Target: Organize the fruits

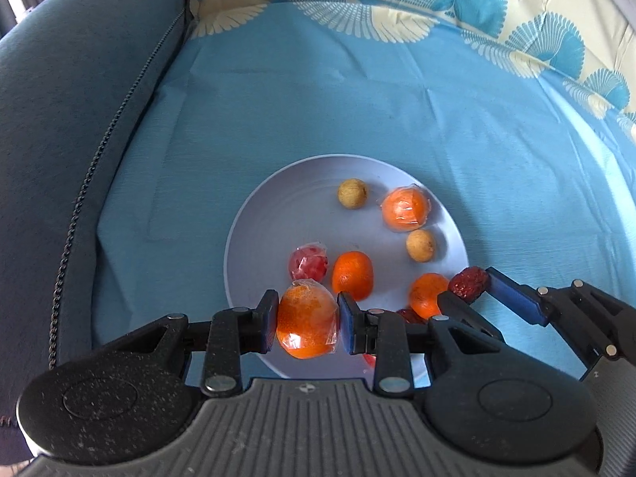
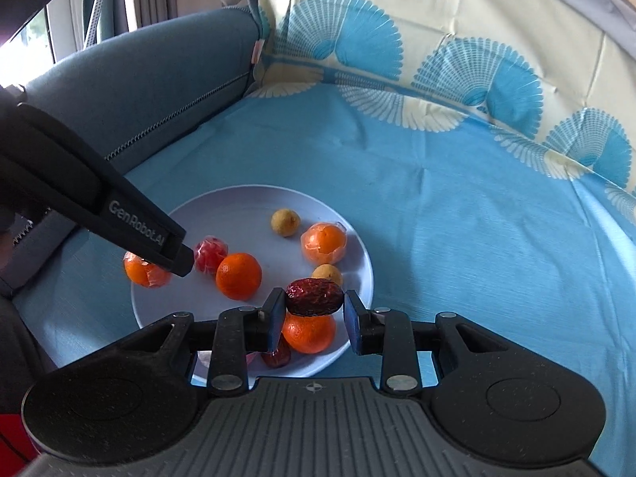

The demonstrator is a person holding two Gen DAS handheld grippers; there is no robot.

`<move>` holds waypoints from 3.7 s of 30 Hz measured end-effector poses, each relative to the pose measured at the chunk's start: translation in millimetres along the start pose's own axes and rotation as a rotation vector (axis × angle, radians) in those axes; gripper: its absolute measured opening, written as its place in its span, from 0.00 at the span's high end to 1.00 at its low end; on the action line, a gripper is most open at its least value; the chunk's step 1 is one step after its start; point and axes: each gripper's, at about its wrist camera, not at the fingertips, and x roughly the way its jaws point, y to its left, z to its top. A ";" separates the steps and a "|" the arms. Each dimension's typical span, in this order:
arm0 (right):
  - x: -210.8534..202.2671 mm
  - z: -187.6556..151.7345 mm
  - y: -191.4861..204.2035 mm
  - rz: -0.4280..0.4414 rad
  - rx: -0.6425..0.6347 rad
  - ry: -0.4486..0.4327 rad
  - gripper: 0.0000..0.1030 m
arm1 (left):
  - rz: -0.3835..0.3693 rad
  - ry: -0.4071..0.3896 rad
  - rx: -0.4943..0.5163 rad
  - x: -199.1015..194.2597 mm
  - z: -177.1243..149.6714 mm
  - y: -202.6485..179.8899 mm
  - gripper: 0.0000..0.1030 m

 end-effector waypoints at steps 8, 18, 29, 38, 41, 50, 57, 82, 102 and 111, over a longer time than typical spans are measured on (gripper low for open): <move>28.7 8.0 2.8 0.003 -0.033 0.046 0.59 | 0.037 -0.010 0.039 14.0 7.3 1.1 0.14; -13.5 -1.3 -0.5 -0.053 0.019 0.062 0.04 | 0.066 -0.073 0.045 -35.9 -14.6 0.7 0.00; -97.9 -29.2 8.0 -0.089 0.116 0.016 0.01 | 0.089 -0.107 -0.052 -106.2 -77.4 7.3 0.00; -142.0 -30.5 10.1 -0.122 0.131 -0.076 0.01 | 0.113 -0.195 -0.019 -140.1 -96.9 5.5 0.00; -149.4 -31.2 11.2 -0.130 0.128 -0.086 0.01 | 0.112 -0.202 -0.002 -142.7 -99.7 1.3 0.00; -156.8 -31.3 14.8 -0.130 0.115 -0.095 0.01 | 0.106 -0.199 0.006 -144.4 -102.3 -2.1 0.00; -155.2 -31.7 15.4 -0.130 0.117 -0.090 0.01 | 0.102 -0.181 0.010 -140.0 -100.9 -1.7 0.00; -150.4 -32.0 15.7 -0.132 0.118 -0.081 0.01 | 0.119 -0.168 0.018 -135.3 -100.7 -3.7 0.00; -150.8 -30.7 16.1 -0.131 0.111 -0.081 0.01 | 0.150 -0.168 0.027 -134.0 -100.0 -4.1 0.00; -150.4 -30.6 16.4 -0.132 0.111 -0.081 0.01 | 0.157 -0.168 0.027 -132.6 -99.5 -3.4 0.00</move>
